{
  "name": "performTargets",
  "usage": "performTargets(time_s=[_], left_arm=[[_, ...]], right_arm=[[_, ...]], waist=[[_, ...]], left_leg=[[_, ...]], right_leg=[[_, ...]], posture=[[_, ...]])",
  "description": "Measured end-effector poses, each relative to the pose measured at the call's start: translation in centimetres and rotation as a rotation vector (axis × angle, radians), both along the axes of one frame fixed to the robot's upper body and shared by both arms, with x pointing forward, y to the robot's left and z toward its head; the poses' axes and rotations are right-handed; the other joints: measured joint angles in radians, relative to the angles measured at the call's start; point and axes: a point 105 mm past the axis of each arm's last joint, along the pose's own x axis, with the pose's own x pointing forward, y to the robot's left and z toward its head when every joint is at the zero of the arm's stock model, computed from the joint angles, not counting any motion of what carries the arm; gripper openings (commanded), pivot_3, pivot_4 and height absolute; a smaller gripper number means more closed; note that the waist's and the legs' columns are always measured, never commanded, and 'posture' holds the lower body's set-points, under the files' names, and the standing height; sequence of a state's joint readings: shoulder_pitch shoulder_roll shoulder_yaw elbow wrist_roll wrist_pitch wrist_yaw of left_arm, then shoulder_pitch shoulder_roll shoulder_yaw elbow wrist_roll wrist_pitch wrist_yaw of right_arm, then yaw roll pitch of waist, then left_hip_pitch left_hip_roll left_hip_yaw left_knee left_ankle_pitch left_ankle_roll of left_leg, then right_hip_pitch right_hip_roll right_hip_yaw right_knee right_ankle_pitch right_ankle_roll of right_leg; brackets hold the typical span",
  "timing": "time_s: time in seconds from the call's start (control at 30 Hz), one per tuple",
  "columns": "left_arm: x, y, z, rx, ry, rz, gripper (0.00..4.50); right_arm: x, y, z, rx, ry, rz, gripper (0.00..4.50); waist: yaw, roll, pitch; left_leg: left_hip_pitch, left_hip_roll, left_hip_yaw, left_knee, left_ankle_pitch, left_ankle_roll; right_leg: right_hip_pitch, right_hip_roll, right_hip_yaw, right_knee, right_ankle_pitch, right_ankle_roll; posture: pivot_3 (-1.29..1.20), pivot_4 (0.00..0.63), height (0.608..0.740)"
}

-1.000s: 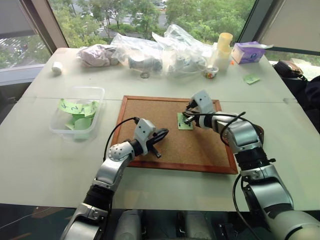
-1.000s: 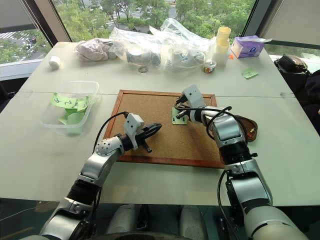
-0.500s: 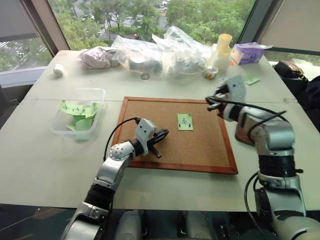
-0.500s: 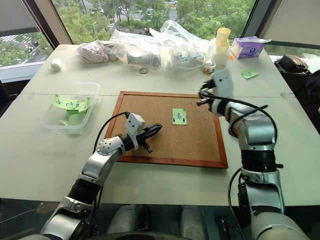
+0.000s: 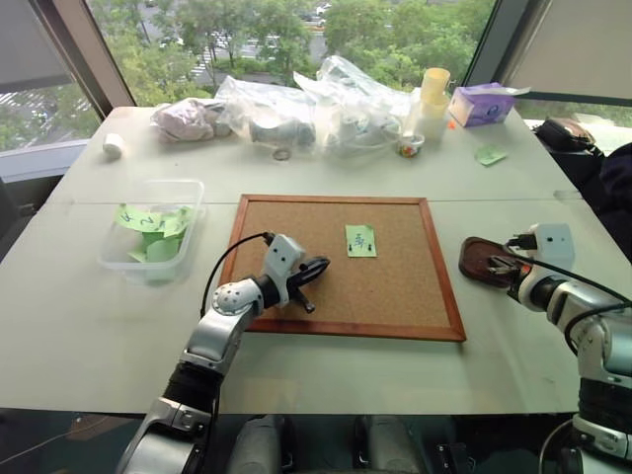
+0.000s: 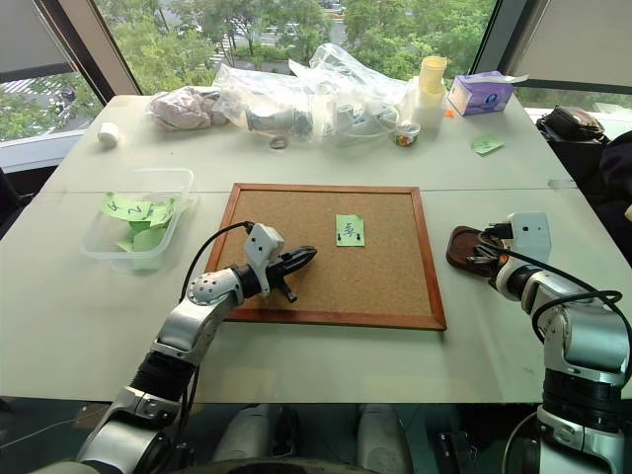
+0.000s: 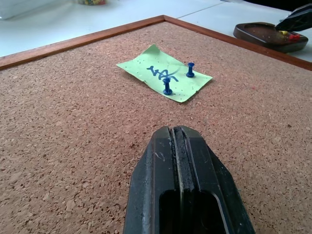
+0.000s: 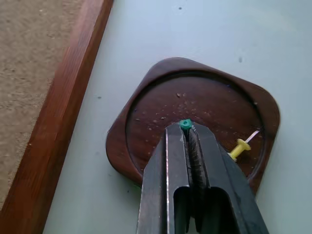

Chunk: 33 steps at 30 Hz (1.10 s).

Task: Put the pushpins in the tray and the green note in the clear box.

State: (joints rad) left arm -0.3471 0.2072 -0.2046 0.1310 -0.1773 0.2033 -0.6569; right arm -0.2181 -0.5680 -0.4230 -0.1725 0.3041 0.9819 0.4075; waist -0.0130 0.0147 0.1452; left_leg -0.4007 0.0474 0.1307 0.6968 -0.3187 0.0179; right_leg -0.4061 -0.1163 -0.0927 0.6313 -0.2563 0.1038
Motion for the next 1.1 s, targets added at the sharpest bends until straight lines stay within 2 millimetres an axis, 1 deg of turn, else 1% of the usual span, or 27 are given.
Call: performTargets(time_s=[0.03,0.13,0.17,0.2,0.27,0.37,0.43,0.5,0.57,0.6,0.63,0.67,0.73,0.8,0.87,0.9,1.0,1.1], left_arm=[[0.0,0.0,0.0,0.0,0.0,-0.002,0.0],[0.0,0.0,0.0,0.002,0.001,-0.005,0.0],[0.0,0.1,0.0,0.003,0.001,-0.007,0.0],[-0.1,0.1,0.0,0.004,0.001,-0.008,0.0],[-0.1,0.0,0.0,0.004,0.001,-0.009,0.0],[-0.1,0.1,0.0,0.004,0.001,-0.009,0.0],[-0.1,0.1,0.0,0.004,0.001,-0.007,0.0],[0.0,0.2,0.0,0.006,0.001,-0.005,0.0],[0.0,0.1,0.0,0.004,0.001,-0.007,0.0],[-0.1,0.1,0.0,0.003,0.001,-0.008,0.0],[-0.1,0.0,0.0,0.001,0.0,-0.01,0.0],[-0.1,-0.1,0.0,-0.001,0.0,-0.012,0.0],[-0.1,-0.2,0.1,-0.002,-0.001,-0.014,0.0],[-0.1,-0.2,0.1,-0.003,-0.002,-0.013,0.0],[-0.1,-0.1,0.1,-0.003,-0.002,-0.011,0.0],[-0.1,-0.1,0.1,-0.003,-0.002,-0.007,0.0],[-0.2,0.0,0.1,-0.004,-0.003,0.001,0.0],[-0.2,0.0,0.1,-0.005,-0.005,0.008,0.0]], right_arm=[[0.0,0.0,-0.1,0.001,0.001,-0.001,1.0],[-0.2,0.0,-0.5,0.003,0.009,-0.004,2.52],[-0.2,0.0,-0.5,0.004,0.01,-0.005,2.95],[-0.2,0.0,-0.5,0.006,0.009,-0.005,3.52],[-0.2,0.0,-0.5,0.008,0.008,-0.005,4.48],[-0.2,0.0,-0.3,0.004,0.005,-0.002,4.48],[0.1,0.5,0.4,0.012,-0.015,0.023,4.48],[0.7,2.5,2.2,0.024,-0.069,0.111,4.48],[1.2,5.7,4.3,0.024,-0.13,0.246,4.48],[1.3,6.8,4.8,0.021,-0.143,0.29,4.48],[1.4,8.2,4.9,0.021,-0.148,0.338,4.48],[1.4,9.2,4.6,0.021,-0.137,0.375,4.48],[1.3,11.2,3.5,0.037,-0.105,0.438,4.48],[1.3,12.5,2.6,0.043,-0.085,0.477,3.93],[1.4,13.4,2.4,0.04,-0.091,0.508,3.13],[1.6,13.8,2.3,0.031,-0.094,0.521,2.64],[2.1,14.5,2.1,0.008,-0.095,0.537,2.64],[2.4,14.9,1.3,-0.01,-0.078,0.554,2.64]], waist=[[0.0,0.0,0.0],[0.0,0.0,0.0],[-0.001,0.0,0.0],[-0.001,0.0,0.0],[-0.001,0.0,0.0],[-0.001,0.0,0.0],[-0.002,0.0,0.0],[-0.005,0.0,0.0],[-0.002,0.0,0.0],[-0.001,0.0,0.0],[-0.001,-0.001,0.0],[0.0,-0.001,0.0],[0.0,-0.001,0.0],[0.0,-0.001,0.0],[0.0,-0.001,0.0],[0.0,-0.001,0.0],[-0.001,-0.001,0.0],[-0.002,-0.001,0.0]], left_leg=[[0.0,0.0,0.0,0.0,0.0,0.0],[0.0,0.0,0.0,0.0,0.0,0.0],[0.0,0.0,0.0,0.0,0.0,0.0],[0.0,0.0,0.0,0.0,0.0,0.0],[0.0,0.0,0.0,0.0,0.0,0.0],[0.0,0.0,0.0,0.0,0.0,0.0],[0.0,0.0,0.0,0.0,0.0,0.001],[0.0,0.001,0.0,-0.001,-0.001,0.001],[0.0,0.001,-0.001,-0.001,-0.001,0.001],[0.0,0.001,-0.001,-0.001,-0.001,0.002],[0.0,0.001,-0.001,-0.001,-0.001,0.002],[0.0,0.001,-0.001,-0.001,-0.001,0.002],[-0.002,0.001,-0.001,-0.001,-0.001,0.002],[-0.002,0.001,-0.001,-0.001,-0.001,0.002],[-0.002,0.001,-0.001,-0.001,-0.001,0.002],[-0.002,0.001,-0.001,-0.001,-0.001,0.002],[-0.002,0.001,-0.001,-0.001,-0.001,0.002],[-0.002,0.0,-0.001,-0.001,-0.001,0.001]], right_leg=[[0.0,0.0,0.0,0.0,0.0,0.0],[0.0,0.0,0.0,0.0,0.0,0.0],[0.0,0.0,0.0,0.0,0.0,0.0],[0.0,0.0,0.0,0.0,0.0,0.0],[0.0,0.0,0.0,0.0,0.0,0.0],[0.0,0.0,0.0,0.0,0.0,0.0],[0.0,0.0,0.0,0.0,0.0,0.0],[-0.001,0.0,0.0,0.0,0.0,0.0],[-0.001,0.0,0.0,0.0,0.0,0.0],[0.0,0.0,0.0,0.0,0.0,0.0],[0.0,0.0,0.0,-0.001,0.0,0.0],[0.0,0.0,0.0,-0.001,0.0,0.0],[-0.001,0.0,0.0,-0.001,0.0,0.0],[-0.001,0.0,0.0,-0.001,0.0,0.0],[-0.002,0.0,0.0,-0.001,0.0,0.0],[-0.002,0.0,0.0,-0.001,0.0,0.0],[-0.002,0.0,0.0,-0.001,0.0,0.0],[-0.002,0.0,0.0,-0.001,0.0,0.0]], posture=[[0.0,0.15,0.74],[0.0,0.15,0.74],[0.0,0.15,0.74],[0.0,0.15,0.74],[0.0,0.15,0.74],[0.0,0.15,0.74],[0.0,0.15,0.74],[0.0,0.15,0.74],[0.0,0.15,0.74],[0.0,0.15,0.74],[0.0,0.15,0.74],[0.0,0.15,0.74],[0.0,0.15,0.74],[0.0,0.15,0.74],[0.0,0.15,0.74],[0.0,0.15,0.74],[0.0,0.15,0.74],[0.0,0.15,0.74]])
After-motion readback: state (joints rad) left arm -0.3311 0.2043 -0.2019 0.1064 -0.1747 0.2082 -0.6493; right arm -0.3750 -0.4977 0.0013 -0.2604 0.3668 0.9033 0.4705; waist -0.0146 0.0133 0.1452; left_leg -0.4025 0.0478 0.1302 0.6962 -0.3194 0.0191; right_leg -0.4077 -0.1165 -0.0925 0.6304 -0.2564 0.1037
